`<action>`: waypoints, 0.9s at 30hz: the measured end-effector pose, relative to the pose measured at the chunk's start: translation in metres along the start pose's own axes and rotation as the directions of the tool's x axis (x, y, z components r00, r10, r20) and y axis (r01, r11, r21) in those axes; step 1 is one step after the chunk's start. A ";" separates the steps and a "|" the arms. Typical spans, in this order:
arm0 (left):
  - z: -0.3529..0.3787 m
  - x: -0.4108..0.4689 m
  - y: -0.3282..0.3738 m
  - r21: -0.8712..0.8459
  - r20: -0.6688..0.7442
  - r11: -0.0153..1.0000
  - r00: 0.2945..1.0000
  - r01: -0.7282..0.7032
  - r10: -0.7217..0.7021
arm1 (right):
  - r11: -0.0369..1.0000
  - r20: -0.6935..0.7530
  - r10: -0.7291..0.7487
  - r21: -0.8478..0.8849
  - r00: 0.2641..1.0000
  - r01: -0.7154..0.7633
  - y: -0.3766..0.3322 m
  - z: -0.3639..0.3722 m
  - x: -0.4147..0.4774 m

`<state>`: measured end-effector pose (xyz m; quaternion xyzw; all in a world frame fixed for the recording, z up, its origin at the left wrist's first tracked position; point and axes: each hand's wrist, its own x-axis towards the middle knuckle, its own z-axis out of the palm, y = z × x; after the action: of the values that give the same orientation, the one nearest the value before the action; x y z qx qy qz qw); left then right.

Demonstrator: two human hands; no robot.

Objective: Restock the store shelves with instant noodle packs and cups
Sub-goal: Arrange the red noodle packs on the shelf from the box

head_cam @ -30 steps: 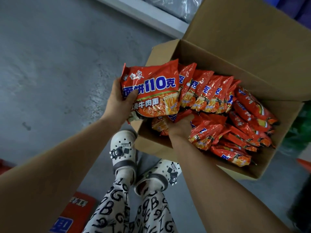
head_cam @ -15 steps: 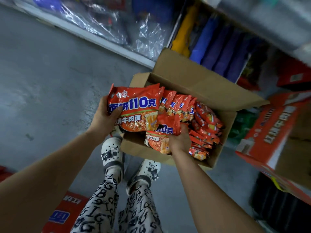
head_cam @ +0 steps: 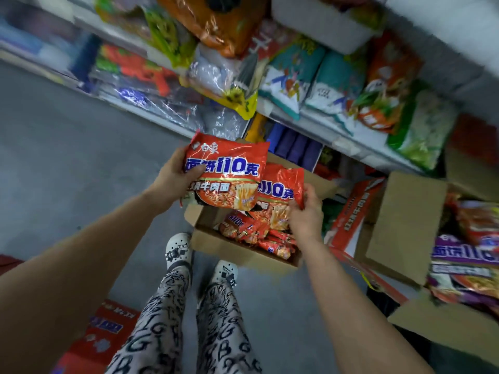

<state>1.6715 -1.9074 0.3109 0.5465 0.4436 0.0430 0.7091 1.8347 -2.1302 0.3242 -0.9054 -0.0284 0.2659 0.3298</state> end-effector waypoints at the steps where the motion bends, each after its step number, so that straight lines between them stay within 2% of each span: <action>1: 0.001 -0.013 0.018 -0.003 0.011 1.000 1.000 -0.028 0.028 | 0.999 0.002 -0.028 0.016 1.000 0.028 -0.011 -0.016 -0.007; 10: 0.000 -0.101 0.153 -0.056 0.091 0.971 0.967 -0.234 0.239 | 0.952 -0.054 -0.205 0.219 0.977 0.212 -0.103 -0.135 -0.060; 14: -0.006 -0.131 0.205 -0.024 0.066 0.935 0.932 -0.355 0.356 | 0.902 -0.069 -0.294 0.311 0.953 0.301 -0.147 -0.180 -0.086; 21: -0.020 -0.186 0.296 -0.021 0.006 0.842 0.843 -0.538 0.539 | 0.776 -0.121 -0.498 0.380 0.859 0.503 -0.230 -0.240 -0.122; 27: -0.039 -0.226 0.356 -0.040 -0.030 0.752 0.753 -0.659 0.658 | 0.633 -0.195 -0.668 0.357 0.718 0.687 -0.292 -0.271 -0.143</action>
<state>1.6599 -1.8602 0.7312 0.6501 0.2269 0.3040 0.6583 1.8838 -2.0928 0.7432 -0.7450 -0.3028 0.1024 0.5855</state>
